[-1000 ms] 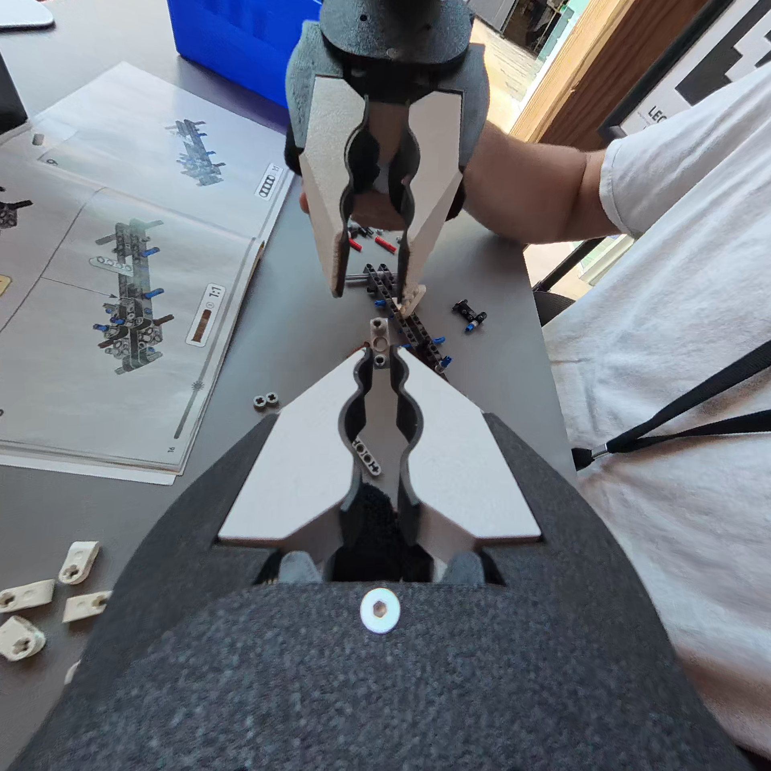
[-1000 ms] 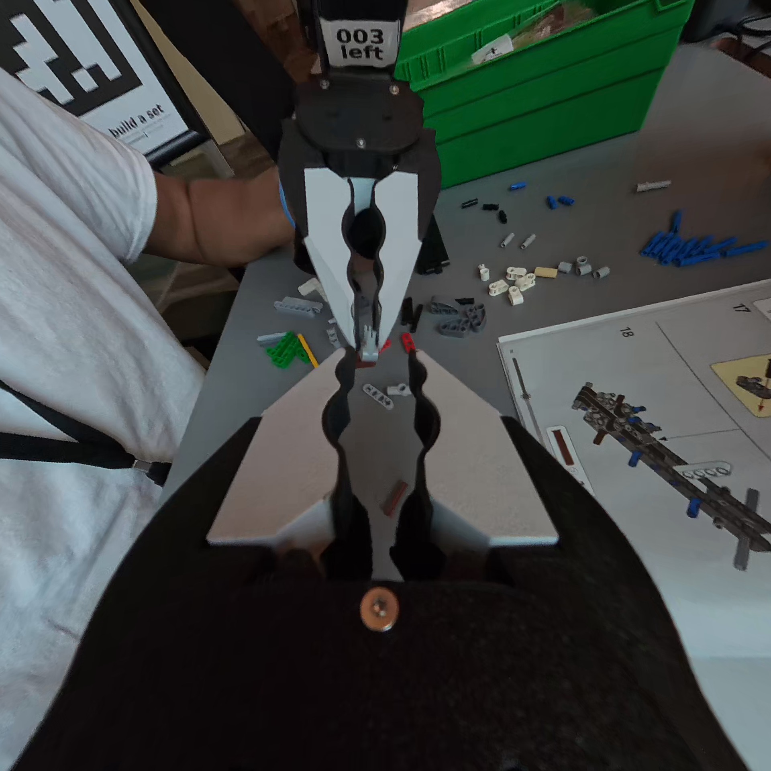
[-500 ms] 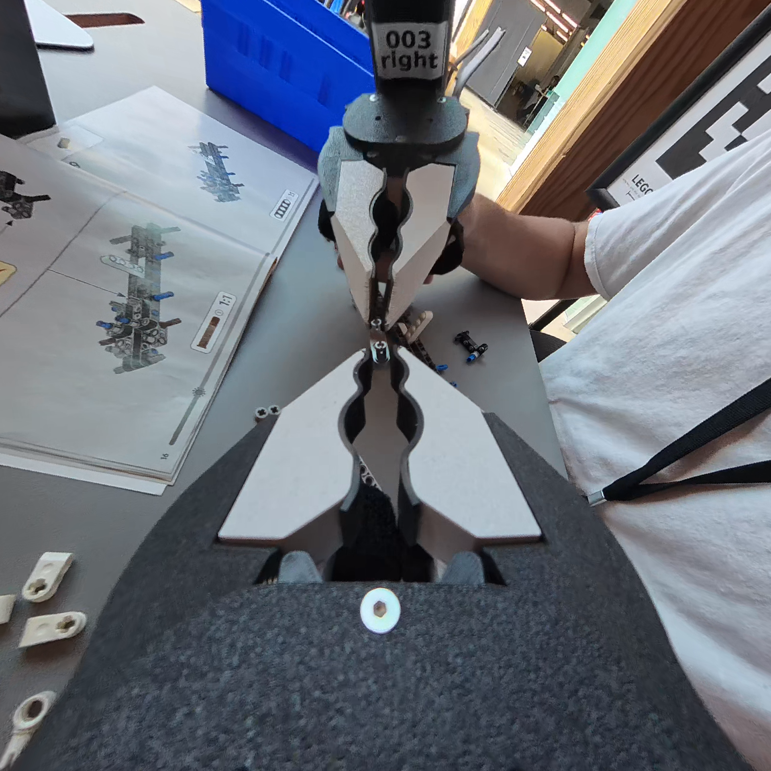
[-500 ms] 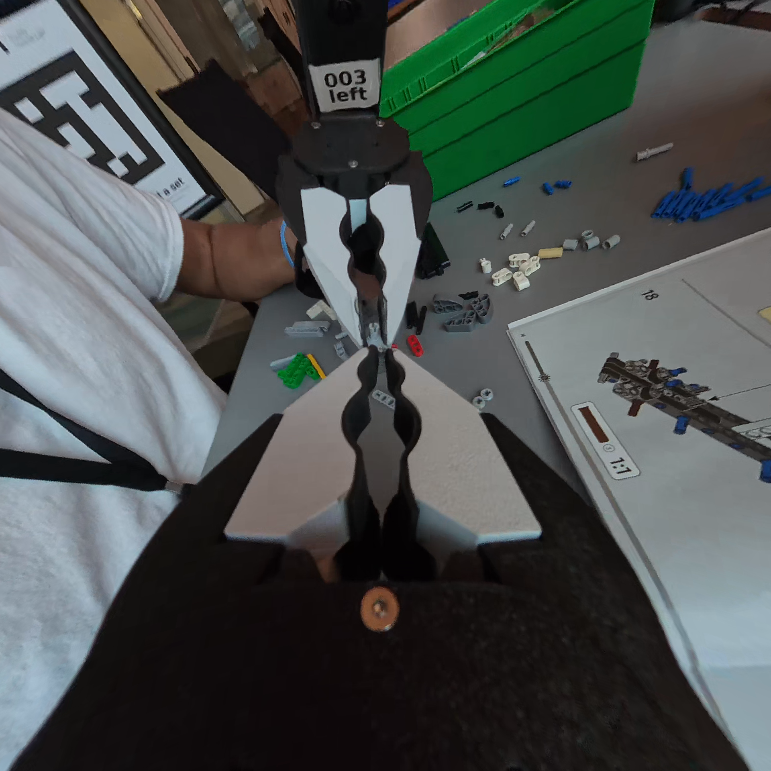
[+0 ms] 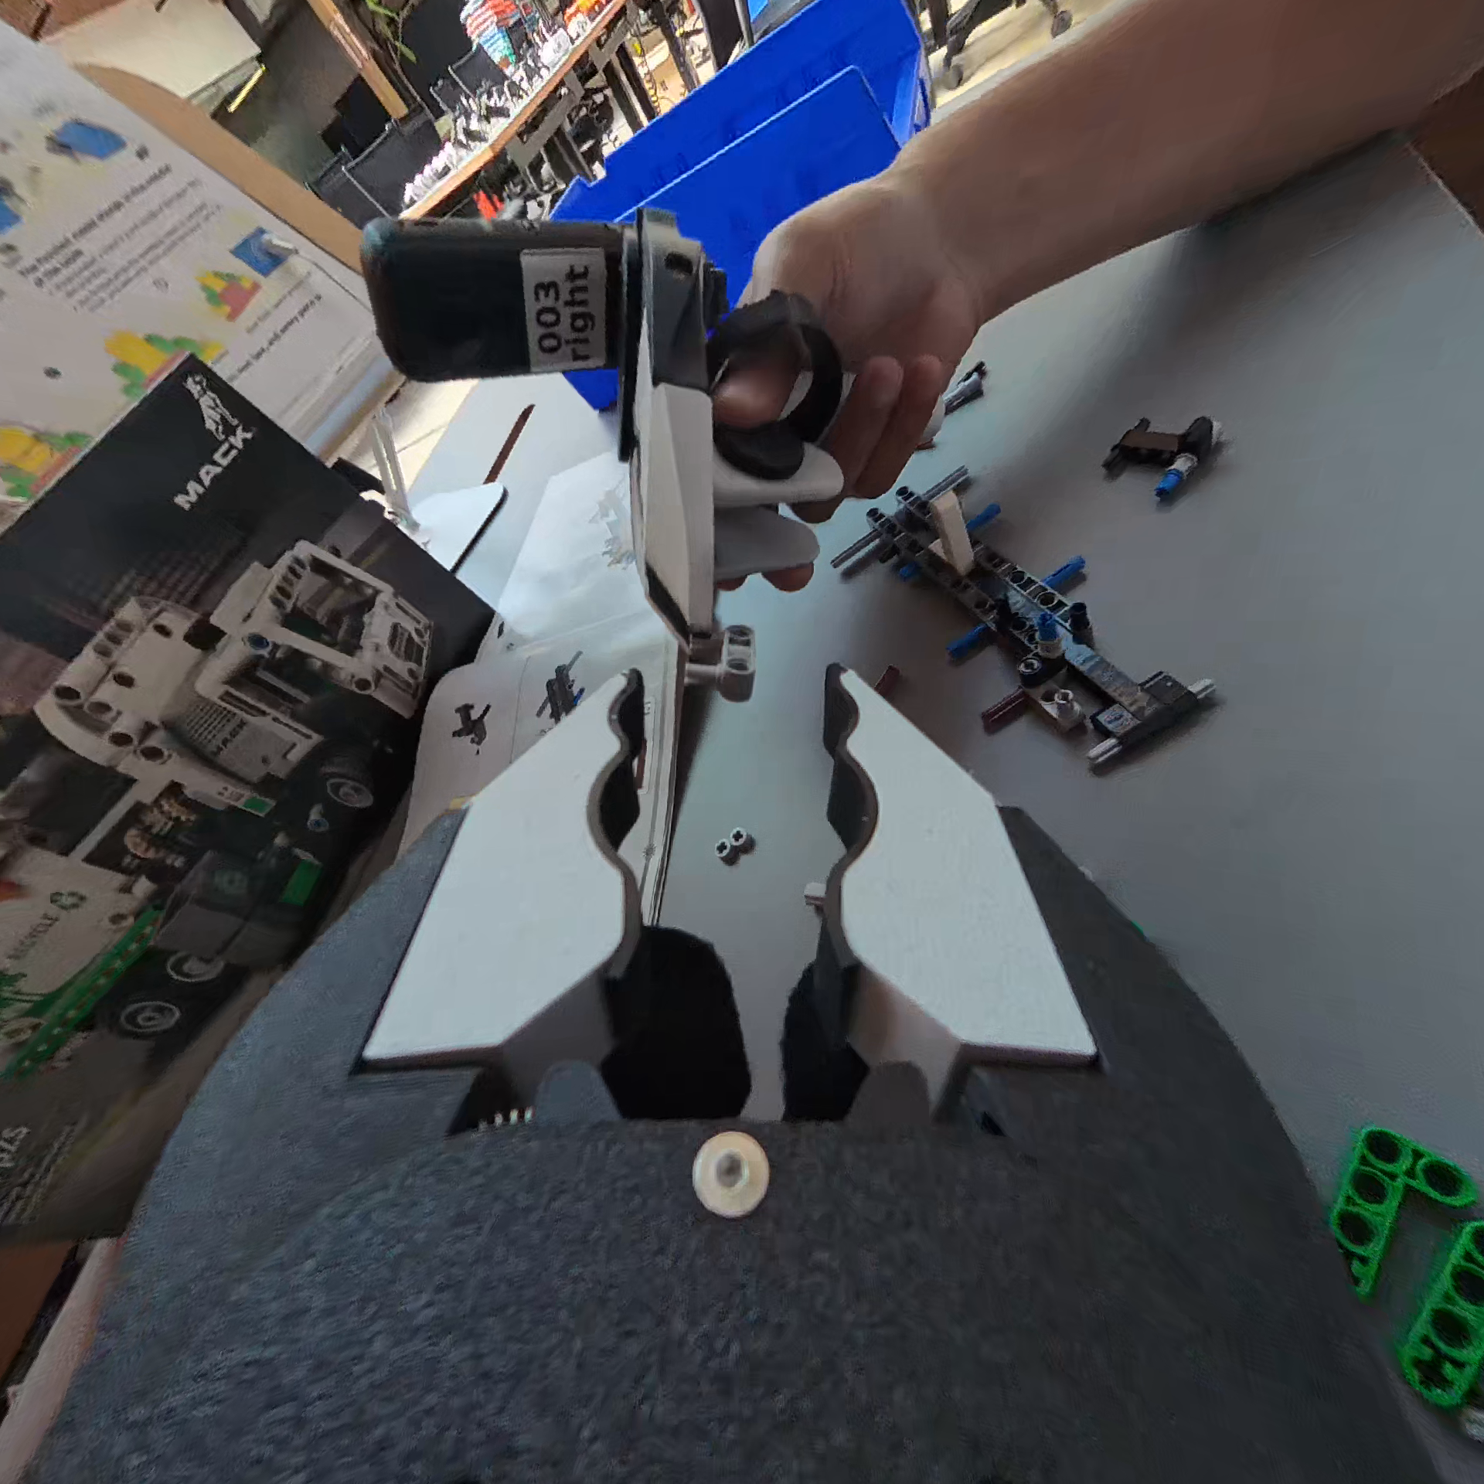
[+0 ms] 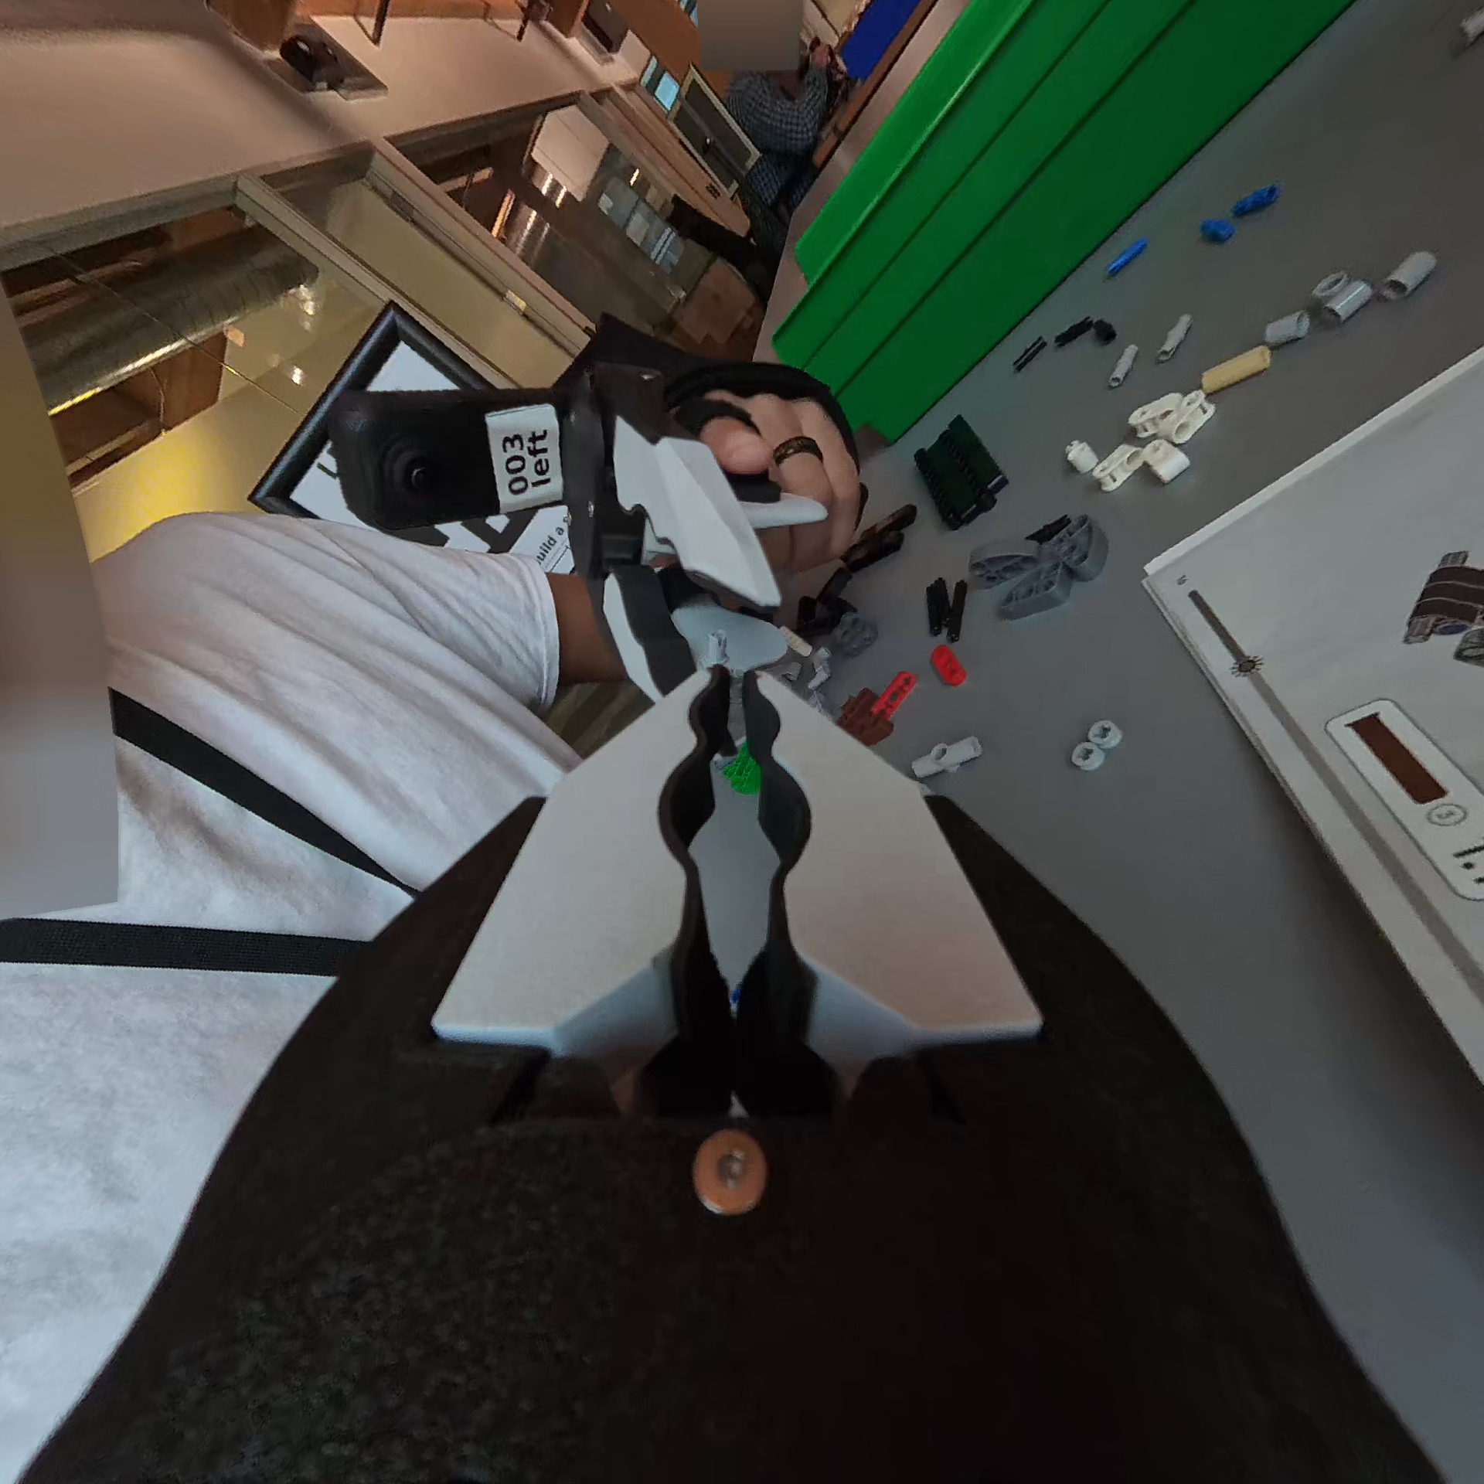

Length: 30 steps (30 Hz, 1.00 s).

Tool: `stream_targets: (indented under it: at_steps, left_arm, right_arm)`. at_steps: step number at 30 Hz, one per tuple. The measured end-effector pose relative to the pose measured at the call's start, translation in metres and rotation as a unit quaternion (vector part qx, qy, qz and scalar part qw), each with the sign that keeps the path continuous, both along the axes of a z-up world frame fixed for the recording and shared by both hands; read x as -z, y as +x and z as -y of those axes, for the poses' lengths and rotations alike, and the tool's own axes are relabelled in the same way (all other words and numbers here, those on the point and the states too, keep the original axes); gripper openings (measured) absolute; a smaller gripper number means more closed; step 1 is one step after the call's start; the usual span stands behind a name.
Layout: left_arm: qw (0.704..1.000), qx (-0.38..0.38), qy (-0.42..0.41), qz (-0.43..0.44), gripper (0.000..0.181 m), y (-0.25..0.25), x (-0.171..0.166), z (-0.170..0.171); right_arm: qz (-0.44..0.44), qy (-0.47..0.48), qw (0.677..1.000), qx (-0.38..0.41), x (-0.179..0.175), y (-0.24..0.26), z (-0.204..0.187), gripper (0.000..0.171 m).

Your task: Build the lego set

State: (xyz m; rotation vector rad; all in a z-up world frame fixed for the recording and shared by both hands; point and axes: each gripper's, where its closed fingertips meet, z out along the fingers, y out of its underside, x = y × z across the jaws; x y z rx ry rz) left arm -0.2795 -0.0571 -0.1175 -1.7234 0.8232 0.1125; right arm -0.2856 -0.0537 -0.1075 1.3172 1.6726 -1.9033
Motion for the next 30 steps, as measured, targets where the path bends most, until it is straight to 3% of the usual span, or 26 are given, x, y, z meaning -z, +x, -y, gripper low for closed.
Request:
stream_targets:
  at_steps: [2,5,14,18,22,26,28,30]
  left_arm:
    - [0.999,0.025,0.027,-0.005,0.03,0.007,-0.004,0.006]
    - [0.996,0.024,0.078,-0.027,0.028,0.005,-0.011,0.007]
    - [0.996,0.039,0.059,-0.051,0.033,0.013,0.002,0.008]
    - [0.996,0.034,0.069,-0.049,0.016,0.011,0.002,0.007]
    - [0.998,0.011,0.053,-0.034,0.014,0.009,0.003,0.004]
    - [0.998,-0.004,0.037,-0.044,0.014,0.003,0.007,0.002]
    - [0.998,-0.02,0.036,-0.042,0.014,-0.005,0.005,0.001]
    - [0.998,-0.039,0.036,-0.037,0.014,-0.015,0.002,0.0]
  right_arm:
    - [0.005,0.015,1.0,-0.013,0.004,0.003,0.003,0.0]
    - [0.007,0.032,0.999,-0.034,0.007,0.008,0.007,0.0]
    - [0.02,-0.002,0.999,-0.049,0.002,0.01,0.008,0.0]
    - [0.021,0.013,0.998,-0.049,0.008,0.01,0.011,0.0]
    - [0.014,0.02,0.999,-0.04,0.008,0.007,0.007,0.0]
    - [-0.032,0.078,0.996,-0.017,0.012,0.002,0.004,0.003]
    - [-0.067,0.127,0.99,0.01,0.011,-0.003,-0.005,0.018]
    - [-0.098,0.209,0.973,0.032,0.015,-0.003,-0.02,0.02]
